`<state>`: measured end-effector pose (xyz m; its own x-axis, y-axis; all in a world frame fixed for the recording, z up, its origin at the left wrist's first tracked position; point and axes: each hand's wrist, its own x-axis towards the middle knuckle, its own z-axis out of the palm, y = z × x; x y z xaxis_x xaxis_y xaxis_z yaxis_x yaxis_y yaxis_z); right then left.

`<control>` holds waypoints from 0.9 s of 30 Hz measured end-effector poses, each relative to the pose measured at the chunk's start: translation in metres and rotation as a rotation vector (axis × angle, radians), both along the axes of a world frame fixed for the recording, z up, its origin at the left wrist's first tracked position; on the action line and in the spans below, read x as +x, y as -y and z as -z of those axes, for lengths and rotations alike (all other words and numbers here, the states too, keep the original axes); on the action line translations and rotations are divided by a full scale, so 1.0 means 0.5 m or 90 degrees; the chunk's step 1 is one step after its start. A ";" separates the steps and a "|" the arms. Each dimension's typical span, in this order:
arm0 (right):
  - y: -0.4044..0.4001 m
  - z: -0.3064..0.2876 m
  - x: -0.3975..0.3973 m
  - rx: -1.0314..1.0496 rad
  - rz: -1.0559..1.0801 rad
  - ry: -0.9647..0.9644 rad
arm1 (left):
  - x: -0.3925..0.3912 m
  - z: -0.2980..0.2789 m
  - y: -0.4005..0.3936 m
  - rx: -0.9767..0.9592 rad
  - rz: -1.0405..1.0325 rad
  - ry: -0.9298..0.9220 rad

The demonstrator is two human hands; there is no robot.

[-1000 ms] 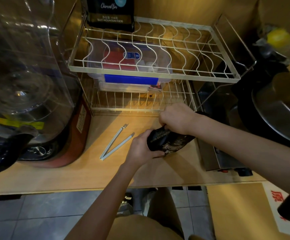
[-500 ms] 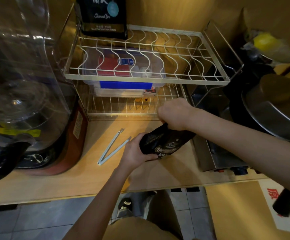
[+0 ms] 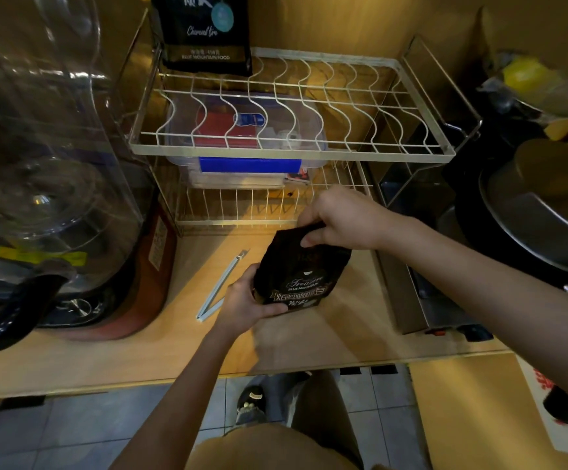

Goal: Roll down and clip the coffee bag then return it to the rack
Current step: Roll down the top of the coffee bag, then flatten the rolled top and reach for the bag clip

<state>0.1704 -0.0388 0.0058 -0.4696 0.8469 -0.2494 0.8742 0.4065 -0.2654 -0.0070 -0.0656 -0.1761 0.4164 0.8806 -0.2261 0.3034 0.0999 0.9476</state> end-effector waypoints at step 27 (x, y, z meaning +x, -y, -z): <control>0.080 0.228 0.056 -0.174 0.513 -0.706 | -0.001 -0.097 -0.054 -0.116 -0.180 0.211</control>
<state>0.1982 -0.0789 -0.1081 0.0585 0.9606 -0.2716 0.1249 -0.2769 -0.9527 -0.0073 -0.0387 -0.1276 0.2419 0.9284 -0.2822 -0.0762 0.3081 0.9483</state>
